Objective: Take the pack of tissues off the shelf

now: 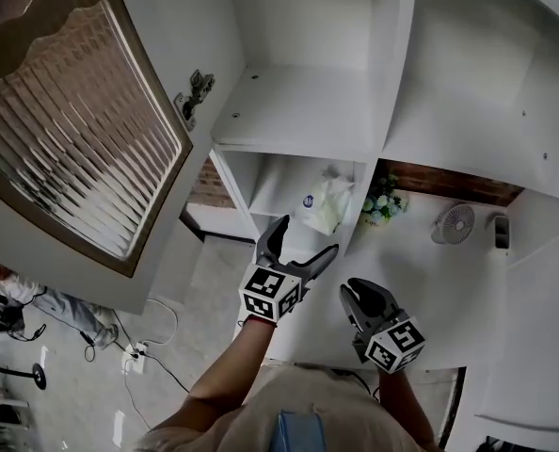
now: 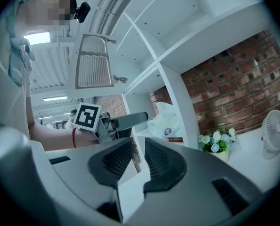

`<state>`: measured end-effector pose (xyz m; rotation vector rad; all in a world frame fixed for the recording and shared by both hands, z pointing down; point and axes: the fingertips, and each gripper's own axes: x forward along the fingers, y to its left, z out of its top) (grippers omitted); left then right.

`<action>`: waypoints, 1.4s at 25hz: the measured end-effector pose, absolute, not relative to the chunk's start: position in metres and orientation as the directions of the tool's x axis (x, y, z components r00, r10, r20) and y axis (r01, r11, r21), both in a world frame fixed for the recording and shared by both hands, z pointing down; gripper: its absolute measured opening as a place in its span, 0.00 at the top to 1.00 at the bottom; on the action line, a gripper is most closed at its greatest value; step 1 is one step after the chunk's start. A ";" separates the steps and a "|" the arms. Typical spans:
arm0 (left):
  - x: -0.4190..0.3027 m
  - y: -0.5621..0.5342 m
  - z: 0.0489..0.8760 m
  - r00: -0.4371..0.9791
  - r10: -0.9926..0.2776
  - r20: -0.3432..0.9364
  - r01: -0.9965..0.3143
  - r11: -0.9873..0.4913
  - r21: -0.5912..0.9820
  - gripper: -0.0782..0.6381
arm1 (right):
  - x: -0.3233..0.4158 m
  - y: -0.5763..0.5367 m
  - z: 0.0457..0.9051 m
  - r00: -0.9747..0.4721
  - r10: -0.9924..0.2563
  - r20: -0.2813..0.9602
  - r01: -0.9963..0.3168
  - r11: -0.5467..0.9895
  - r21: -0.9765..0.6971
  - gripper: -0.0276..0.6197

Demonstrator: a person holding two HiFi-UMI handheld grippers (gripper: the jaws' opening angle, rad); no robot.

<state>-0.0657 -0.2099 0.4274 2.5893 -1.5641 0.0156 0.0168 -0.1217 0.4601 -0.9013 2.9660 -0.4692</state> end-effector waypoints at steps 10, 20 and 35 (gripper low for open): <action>-0.071 -0.244 0.448 0.415 -0.895 0.163 -0.909 -0.414 0.043 0.20 | 0.016 -0.138 0.465 -0.830 -0.551 0.091 -0.551 0.781 -0.296 0.84; -0.063 -0.266 0.465 0.394 -0.885 0.246 -0.915 -0.404 0.009 0.20 | 0.023 -0.152 0.470 -0.815 -0.570 0.103 -0.572 0.762 -0.303 0.84; -0.062 -0.283 0.494 0.330 -0.871 0.362 -0.928 -0.370 -0.044 0.21 | 0.027 -0.160 0.474 -0.807 -0.581 0.109 -0.582 0.749 -0.316 0.84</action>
